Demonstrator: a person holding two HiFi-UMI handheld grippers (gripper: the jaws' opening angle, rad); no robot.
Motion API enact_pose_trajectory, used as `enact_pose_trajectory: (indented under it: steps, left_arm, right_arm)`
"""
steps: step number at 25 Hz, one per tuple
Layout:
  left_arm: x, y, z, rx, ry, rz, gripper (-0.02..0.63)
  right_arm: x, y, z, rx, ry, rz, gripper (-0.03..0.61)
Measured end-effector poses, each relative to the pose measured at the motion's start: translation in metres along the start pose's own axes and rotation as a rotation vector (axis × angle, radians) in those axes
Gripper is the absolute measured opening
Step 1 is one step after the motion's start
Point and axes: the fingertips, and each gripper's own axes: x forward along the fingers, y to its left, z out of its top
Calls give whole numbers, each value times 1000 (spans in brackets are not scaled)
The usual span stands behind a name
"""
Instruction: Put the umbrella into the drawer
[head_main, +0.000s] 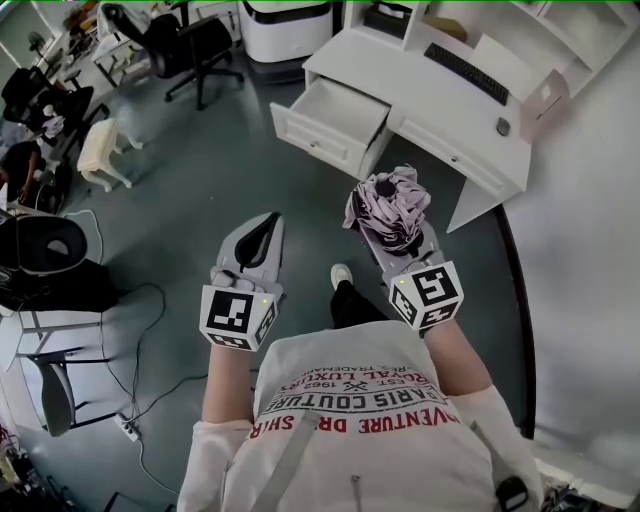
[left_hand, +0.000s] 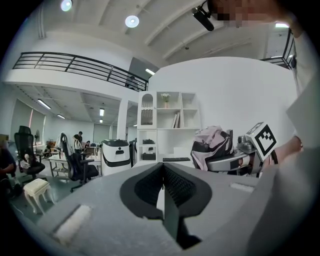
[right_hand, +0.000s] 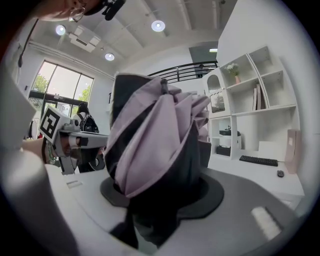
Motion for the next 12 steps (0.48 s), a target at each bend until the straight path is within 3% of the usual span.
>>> enact_pose_trajectory:
  steps: [6,12]
  left_arm:
    - [31,25,-14,-10,28,17,6]
    - [91,80,-27,-29,64,51,6]
  right_arm:
    - [41,-25,-10,33,28,8,207]
    - [124,-64,-13,66,60,37,207]
